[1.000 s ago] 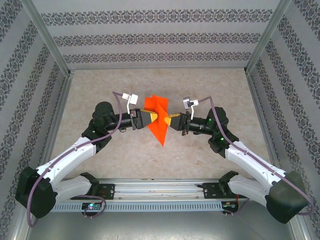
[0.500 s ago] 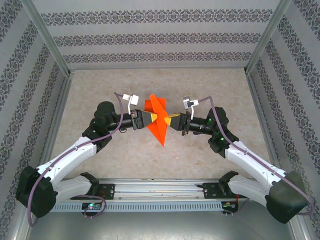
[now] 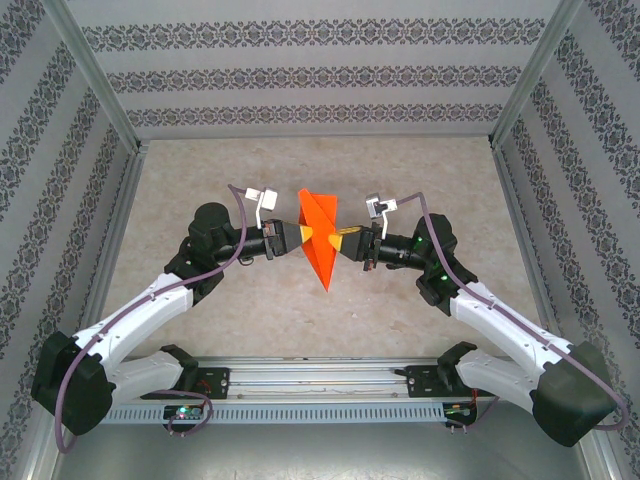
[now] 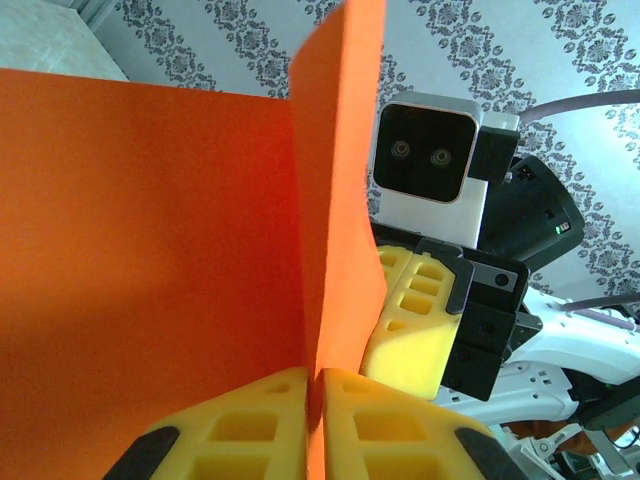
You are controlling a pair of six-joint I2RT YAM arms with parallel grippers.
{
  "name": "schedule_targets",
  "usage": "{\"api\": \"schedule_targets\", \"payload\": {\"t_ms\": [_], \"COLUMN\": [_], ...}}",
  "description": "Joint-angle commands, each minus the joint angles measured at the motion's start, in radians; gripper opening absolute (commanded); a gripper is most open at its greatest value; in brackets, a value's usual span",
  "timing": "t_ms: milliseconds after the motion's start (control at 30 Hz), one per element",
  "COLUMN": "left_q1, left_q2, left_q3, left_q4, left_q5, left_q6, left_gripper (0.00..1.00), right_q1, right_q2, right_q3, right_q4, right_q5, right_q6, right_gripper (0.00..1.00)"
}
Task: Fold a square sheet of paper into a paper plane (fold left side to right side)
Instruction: Turn over the paper at the center of the table.
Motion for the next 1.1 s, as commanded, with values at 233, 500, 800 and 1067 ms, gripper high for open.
{"api": "schedule_targets", "payload": {"t_ms": [233,500,800,1067], "left_q1": [-0.013,-0.014,-0.014,-0.015], "left_q2": [-0.011,-0.014,-0.026,-0.025], "left_q3": [0.015,0.015,0.015,0.01], "left_q4": [0.074,0.082,0.075,0.09], "left_q5": [-0.016,-0.022,-0.027,-0.023], "left_q6": [0.004,-0.002,0.0,-0.02], "left_gripper": [0.03,0.02,0.02,0.02], "right_q1": [-0.012,-0.085,-0.021,0.074], "right_q2": [-0.035,-0.16,-0.144,-0.085], "right_q3": [0.026,-0.032,-0.073,-0.025], "right_q4": [0.012,-0.2,-0.225,-0.159], "right_q5": [0.013,0.075,0.062,0.077], "right_q6": [0.013,-0.018,0.056,0.062], "right_gripper": [0.24,0.66,0.93,0.92]}}
